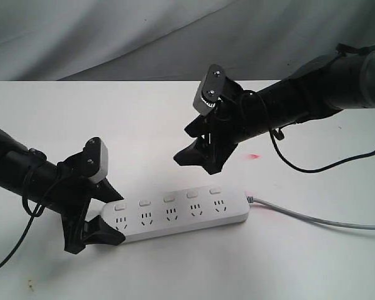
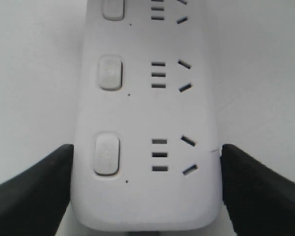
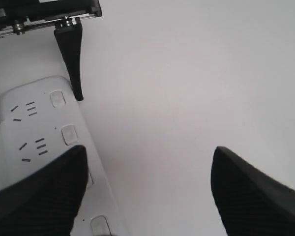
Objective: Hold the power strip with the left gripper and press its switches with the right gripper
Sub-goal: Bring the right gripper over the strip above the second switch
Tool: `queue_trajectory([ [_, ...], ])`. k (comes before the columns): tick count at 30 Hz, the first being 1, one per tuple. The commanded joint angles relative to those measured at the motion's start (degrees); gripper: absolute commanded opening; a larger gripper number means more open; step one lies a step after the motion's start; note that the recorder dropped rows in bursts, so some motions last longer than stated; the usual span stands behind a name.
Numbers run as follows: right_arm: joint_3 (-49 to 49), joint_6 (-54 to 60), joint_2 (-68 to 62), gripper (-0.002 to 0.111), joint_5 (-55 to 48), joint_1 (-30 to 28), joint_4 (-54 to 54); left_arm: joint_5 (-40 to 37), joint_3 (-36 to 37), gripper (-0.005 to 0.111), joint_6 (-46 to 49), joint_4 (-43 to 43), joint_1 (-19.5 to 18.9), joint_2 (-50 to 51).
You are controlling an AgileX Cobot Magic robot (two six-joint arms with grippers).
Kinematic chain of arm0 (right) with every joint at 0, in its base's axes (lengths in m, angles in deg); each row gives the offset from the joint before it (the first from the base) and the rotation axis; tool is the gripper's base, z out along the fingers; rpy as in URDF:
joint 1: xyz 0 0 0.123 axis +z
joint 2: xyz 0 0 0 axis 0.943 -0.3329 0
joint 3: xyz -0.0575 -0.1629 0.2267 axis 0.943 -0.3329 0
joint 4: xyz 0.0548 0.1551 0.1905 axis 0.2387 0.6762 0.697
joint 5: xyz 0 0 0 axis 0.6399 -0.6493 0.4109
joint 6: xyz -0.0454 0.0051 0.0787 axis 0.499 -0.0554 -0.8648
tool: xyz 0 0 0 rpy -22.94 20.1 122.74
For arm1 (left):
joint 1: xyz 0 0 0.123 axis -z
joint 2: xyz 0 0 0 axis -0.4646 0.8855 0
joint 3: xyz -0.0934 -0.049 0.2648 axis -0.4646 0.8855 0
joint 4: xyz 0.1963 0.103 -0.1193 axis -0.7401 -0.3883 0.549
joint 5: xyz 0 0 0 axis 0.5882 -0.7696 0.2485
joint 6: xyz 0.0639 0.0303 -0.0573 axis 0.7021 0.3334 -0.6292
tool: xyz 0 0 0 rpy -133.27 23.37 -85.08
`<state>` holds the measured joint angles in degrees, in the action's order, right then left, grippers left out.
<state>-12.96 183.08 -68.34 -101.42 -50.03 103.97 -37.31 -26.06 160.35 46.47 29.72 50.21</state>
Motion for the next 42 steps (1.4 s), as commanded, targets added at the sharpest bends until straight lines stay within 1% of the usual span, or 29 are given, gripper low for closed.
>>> queue_trajectory([
  [1,0.34,1.73,0.15,0.066,0.1,0.24,0.45,-0.43,-0.32,0.0,0.32,0.35,0.19,0.04],
  [8,1.66,5.86,-3.64,0.066,0.02,2.33,-0.03,-0.43,-0.32,0.0,0.32,0.35,0.19,0.04],
  [13,10.26,3.28,-7.95,0.066,-8.08,2.33,-1.92,-0.43,-0.32,0.0,0.32,0.35,0.19,0.04],
  [18,21.0,-5.46,-12.82,0.066,-14.53,3.68,-12.85,-0.43,-0.32,0.0,0.32,0.35,0.19,0.04],
  [21,25.31,-7.66,-15.43,0.066,-16.57,5.2,-15.68,-0.43,-0.32,0.0,0.32,0.35,0.19,0.04],
  [27,28.63,-7.74,-19.18,0.066,-14.79,8.95,-16.5,-0.43,-0.32,0.0,0.32,0.35,0.19,0.04],
  [31,28.73,-7.74,-19.79,0.066,-10.35,10.88,-16.6,-0.43,-0.32,0.0,0.32,0.35,0.19,0.04],
  [34,28.73,-7.53,-20.18,0.066,-9.57,12.13,-16.6,-0.43,-0.32,0.0,0.32,0.35,0.19,0.04],
  [42,28.73,-7.65,-21.19,0.066,-8.21,13.66,-16.37,-0.43,-0.32,0.0,0.32,0.35,0.19,0.04],
])
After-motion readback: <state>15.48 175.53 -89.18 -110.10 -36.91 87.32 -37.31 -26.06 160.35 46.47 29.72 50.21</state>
